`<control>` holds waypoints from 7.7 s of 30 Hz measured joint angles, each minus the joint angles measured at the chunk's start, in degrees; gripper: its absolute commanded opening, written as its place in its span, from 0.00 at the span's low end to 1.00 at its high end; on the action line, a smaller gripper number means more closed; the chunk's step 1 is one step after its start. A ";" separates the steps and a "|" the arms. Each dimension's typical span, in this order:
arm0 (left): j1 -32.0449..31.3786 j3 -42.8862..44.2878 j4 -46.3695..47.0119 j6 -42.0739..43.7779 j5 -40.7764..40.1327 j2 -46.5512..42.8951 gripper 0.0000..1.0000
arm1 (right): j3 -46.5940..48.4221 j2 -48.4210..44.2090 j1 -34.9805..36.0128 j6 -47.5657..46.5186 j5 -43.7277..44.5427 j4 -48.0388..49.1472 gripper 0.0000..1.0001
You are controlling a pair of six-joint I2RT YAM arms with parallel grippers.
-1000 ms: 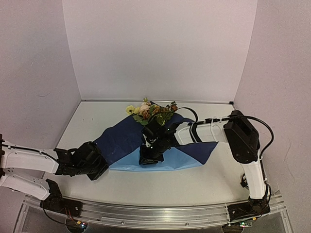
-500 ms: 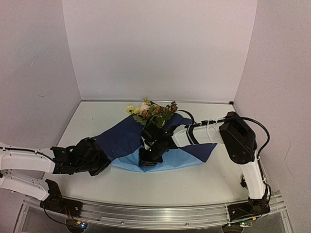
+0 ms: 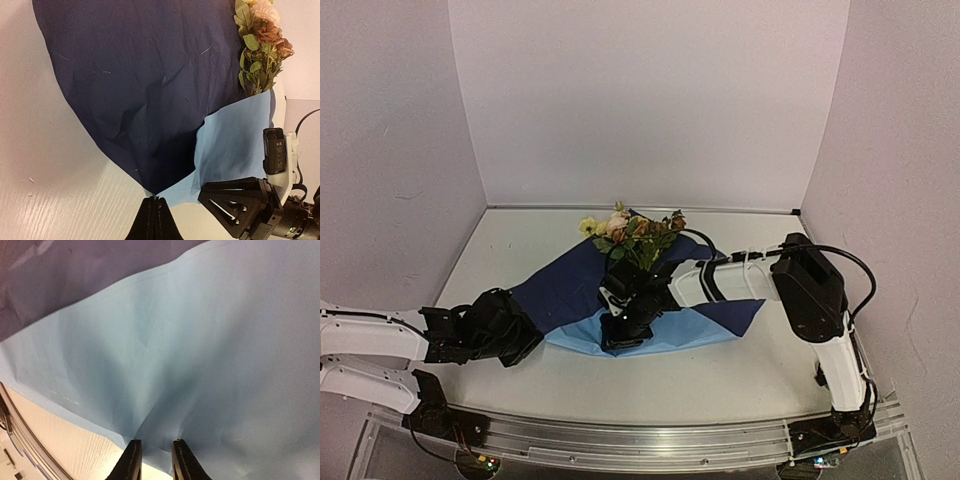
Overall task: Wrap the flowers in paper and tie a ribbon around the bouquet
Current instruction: Fold the 1/4-folded wrapping paper at the center of the board, then press the fold line of the 2/3-folded wrapping paper.
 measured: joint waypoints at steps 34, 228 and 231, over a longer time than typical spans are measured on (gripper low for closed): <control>-0.04 0.31 -0.75 7.09 -0.61 -3.82 0.00 | 9.01 4.28 2.19 -4.23 0.04 -8.16 0.30; 1.03 24.92 9.80 49.01 34.18 42.42 0.00 | -25.85 -21.02 -13.97 15.73 -10.29 6.40 0.21; 1.03 25.22 9.34 49.38 34.18 42.42 0.00 | -26.31 -20.59 -13.58 16.16 -10.62 7.36 0.21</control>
